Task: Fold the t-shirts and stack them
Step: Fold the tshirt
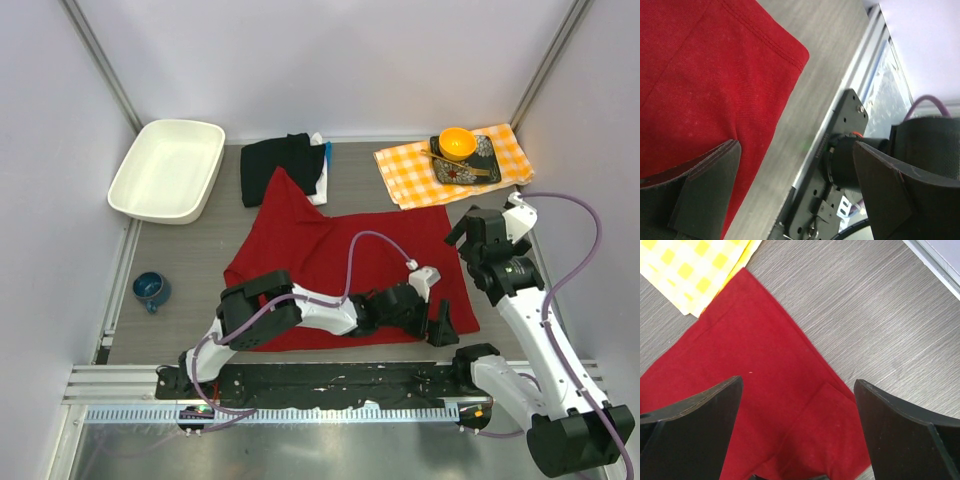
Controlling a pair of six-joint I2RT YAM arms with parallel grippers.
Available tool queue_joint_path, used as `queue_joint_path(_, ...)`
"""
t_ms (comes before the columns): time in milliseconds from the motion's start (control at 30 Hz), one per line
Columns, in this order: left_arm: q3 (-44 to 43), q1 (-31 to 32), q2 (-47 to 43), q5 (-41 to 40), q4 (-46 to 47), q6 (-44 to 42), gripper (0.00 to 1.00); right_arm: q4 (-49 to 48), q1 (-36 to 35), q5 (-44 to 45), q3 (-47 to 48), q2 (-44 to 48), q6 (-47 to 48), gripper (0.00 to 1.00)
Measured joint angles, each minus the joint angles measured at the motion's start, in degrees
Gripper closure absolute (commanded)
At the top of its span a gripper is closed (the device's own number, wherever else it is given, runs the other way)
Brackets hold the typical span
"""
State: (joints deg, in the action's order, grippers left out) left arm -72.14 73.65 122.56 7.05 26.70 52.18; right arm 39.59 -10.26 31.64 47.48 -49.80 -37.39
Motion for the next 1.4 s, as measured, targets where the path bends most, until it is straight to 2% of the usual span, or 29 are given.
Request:
queue_joint_path(267, -0.46, 5.38, 0.0, -1.33, -1.25, -1.66, 0.0, 2.01, 0.15, -0.96, 0.44, 1.97, -0.02, 0.0)
queue_joint_path(567, -2.89, 6.4, -0.57, -5.44, -7.41, -3.74, 0.0, 3.41, 0.24, -1.25, 2.1, 2.36, 0.0, 0.0)
queue_joint_path(700, -6.95, 7.19, -3.06, -7.45, -20.2, -6.54, 0.0, 2.62, 0.24, -1.29, 3.34, -0.57, -0.35, 0.0)
queue_joint_path(800, -11.23, 4.79, -7.3, -8.33, -31.3, -9.18, 0.0, 0.2, 0.24, -2.01, 4.52, -6.01, -1.53, 0.0)
queue_joint_path(900, -11.5, -0.96, -14.84, -7.37, -36.54, -9.66, 0.0, -2.47, 0.24, -3.3, 5.2, -11.19, -2.82, 0.0)
queue_joint_path(1067, -13.27, -22.14, -25.05, -7.26, -42.29, -10.99, 0.0, -6.75, 0.26, -7.39, 10.4, -22.45, -3.61, 0.01)
queue_joint_path(1200, -17.77, -35.85, -25.0, -7.56, -49.03, -12.48, 0.0, -9.97, 0.26, -10.36, 17.62, -31.28, -2.6, 0.03)
queue_joint_path(1400, -30.16, -45.9, -16.85, -7.19, -58.69, -15.26, 0.02, -13.09, 0.26, -13.11, 20.81, -35.47, -1.81, 0.05)
